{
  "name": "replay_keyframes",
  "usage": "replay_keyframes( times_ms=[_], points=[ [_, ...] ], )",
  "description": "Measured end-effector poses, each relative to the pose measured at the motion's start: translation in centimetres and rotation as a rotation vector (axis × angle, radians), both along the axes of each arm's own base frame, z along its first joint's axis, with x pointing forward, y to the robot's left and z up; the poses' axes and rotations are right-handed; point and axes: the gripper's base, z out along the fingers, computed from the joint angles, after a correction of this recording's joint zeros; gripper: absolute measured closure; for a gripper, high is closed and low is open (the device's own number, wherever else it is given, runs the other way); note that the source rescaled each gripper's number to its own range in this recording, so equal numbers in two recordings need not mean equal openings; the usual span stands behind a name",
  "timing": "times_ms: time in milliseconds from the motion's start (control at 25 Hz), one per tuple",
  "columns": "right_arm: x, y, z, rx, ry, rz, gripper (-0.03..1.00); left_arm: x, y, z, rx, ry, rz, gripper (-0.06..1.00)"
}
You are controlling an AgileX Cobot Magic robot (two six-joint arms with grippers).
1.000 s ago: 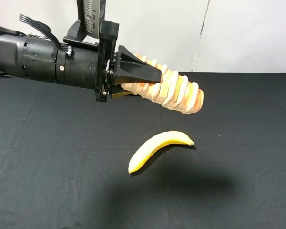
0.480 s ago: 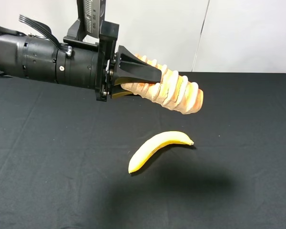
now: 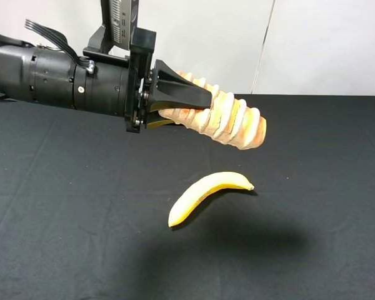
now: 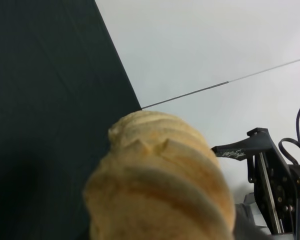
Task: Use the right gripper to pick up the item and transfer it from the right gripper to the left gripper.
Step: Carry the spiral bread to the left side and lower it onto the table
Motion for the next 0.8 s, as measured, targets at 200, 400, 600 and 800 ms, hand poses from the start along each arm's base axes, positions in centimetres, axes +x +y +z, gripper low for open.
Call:
replay_keyframes(
  times_ms=[200, 400, 600, 800],
  points=[
    [0.0, 0.0, 0.0, 0.001, -0.001, -0.002, -0.03, 0.0, 0.0, 0.0, 0.000, 0.000, 0.000, 0.91],
    [0.1, -0.1, 0.0, 0.001, -0.001, -0.101, -0.03, 0.0, 0.0, 0.0, 0.000, 0.000, 0.000, 0.91],
    [-0.5, -1.0, 0.1, 0.040, -0.052, -0.330, -0.03, 0.0, 0.0, 0.0, 0.000, 0.000, 0.000, 0.91],
    [-1.6, -1.5, 0.1, 0.075, -0.128, -0.570, -0.03, 0.0, 0.0, 0.0, 0.000, -0.001, 0.000, 0.91]
  ],
)
